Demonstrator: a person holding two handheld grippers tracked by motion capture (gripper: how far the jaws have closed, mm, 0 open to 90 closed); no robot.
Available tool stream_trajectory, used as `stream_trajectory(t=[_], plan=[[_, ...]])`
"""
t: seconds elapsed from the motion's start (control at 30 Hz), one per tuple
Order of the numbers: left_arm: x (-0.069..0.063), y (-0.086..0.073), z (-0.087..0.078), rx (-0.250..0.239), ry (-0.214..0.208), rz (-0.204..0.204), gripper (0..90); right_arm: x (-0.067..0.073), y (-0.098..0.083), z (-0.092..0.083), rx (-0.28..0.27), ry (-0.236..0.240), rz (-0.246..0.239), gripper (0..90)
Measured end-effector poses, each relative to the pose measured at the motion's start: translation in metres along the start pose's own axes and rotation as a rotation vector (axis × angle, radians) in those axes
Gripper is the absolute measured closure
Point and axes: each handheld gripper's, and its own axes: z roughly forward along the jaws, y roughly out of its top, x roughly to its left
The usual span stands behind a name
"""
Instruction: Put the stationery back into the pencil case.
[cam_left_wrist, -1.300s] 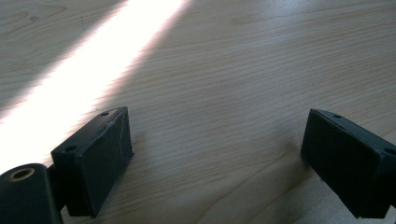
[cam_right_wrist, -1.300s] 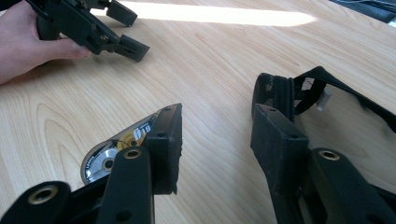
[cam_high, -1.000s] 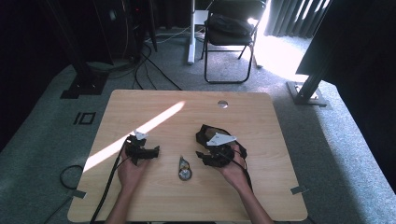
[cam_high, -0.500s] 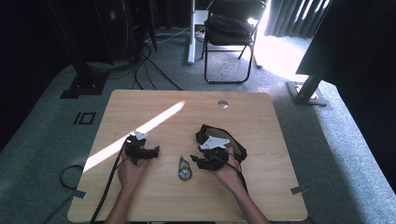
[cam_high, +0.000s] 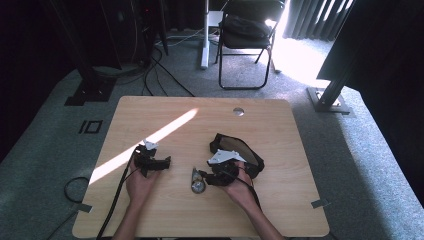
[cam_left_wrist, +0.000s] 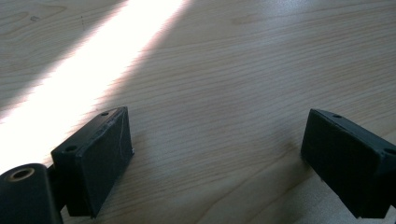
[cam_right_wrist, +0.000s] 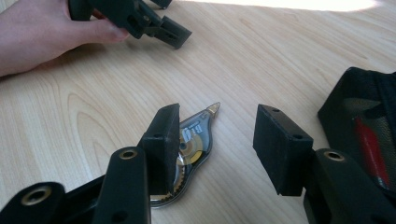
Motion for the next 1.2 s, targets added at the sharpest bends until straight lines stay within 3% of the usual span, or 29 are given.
stream_trajectory(t=[0.4,0.77,1.2], plan=[[0.0,0.0,0.0,-0.001,0.0,-0.002,8.9,0.01,-0.001,0.009,0.023,0.005,-0.017,44.6],[0.0,0.0,0.0,-0.002,0.0,-0.002,8.9,0.016,-0.004,0.021,0.057,-0.007,-0.006,32.8],[0.0,0.0,0.0,-0.001,0.0,-0.002,8.9,0.025,-0.007,0.032,0.075,-0.02,0.001,29.6]])
